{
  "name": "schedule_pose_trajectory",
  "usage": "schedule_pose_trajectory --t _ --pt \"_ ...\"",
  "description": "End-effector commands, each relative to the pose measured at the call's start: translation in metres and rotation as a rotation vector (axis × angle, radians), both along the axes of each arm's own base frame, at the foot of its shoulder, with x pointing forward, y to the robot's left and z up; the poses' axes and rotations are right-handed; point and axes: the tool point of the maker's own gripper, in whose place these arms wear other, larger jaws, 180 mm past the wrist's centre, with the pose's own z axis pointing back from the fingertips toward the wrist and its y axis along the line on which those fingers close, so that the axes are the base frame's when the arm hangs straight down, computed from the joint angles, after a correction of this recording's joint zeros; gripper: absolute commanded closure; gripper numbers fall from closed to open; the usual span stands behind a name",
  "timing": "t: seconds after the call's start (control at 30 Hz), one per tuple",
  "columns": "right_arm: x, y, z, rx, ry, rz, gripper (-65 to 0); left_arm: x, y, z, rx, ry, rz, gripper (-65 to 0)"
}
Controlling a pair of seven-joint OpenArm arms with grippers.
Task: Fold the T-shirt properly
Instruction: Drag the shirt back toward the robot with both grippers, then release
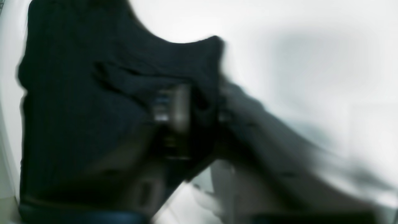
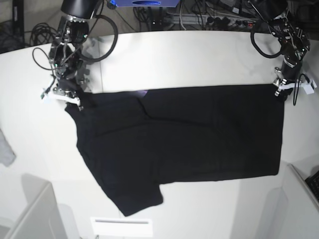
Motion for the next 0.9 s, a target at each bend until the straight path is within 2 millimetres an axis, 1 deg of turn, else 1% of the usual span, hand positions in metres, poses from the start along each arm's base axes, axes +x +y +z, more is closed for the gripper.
schedule_pose_trajectory --t 0.0,0.03,0.07,0.13,0.2,0.3,0.6,0.77,0.87 --pt "-0.010 0.005 -0.009 0.028 0.055 0.005 0.0 -0.010 -0.005 -0.010 -0.016 0.067 -0.021 -8.6" --pt "-0.012 0.005 -0.010 0.028 0.059 0.005 0.0 -0.010 -0.005 -0.010 -0.014 0.067 -0.022 0.0" --pt "-0.014 0.004 -0.012 0.026 0.065 0.005 0.0 -0.011 -0.005 -0.010 -0.014 0.068 -0.022 0.0" --pt "-0.019 0.003 -0.013 0.024 0.072 0.003 0.0 -0.018 0.001 -0.010 0.005 0.089 -0.028 0.0" --pt "-0.027 0.003 -0.016 0.021 0.085 0.003 0.0 -0.018 -0.003 -0.013 0.015 0.111 -0.068 0.0" --pt "-0.035 0.001 -0.016 0.013 0.093 0.003 0.0 -0.025 -0.004 -0.015 0.038 0.144 -0.108 0.0" --pt "-0.062 -0.007 0.000 -0.037 0.087 0.005 0.0 -0.047 -0.003 -0.002 0.100 0.168 -0.145 0.0" --pt "-0.080 -0.011 0.011 -0.070 0.088 0.010 0.0 -0.066 -0.005 0.001 0.126 0.199 -0.168 0.0" --pt "-0.091 -0.013 0.015 -0.083 0.097 0.013 0.0 -0.074 -0.006 0.001 0.133 0.214 -0.176 0.0"
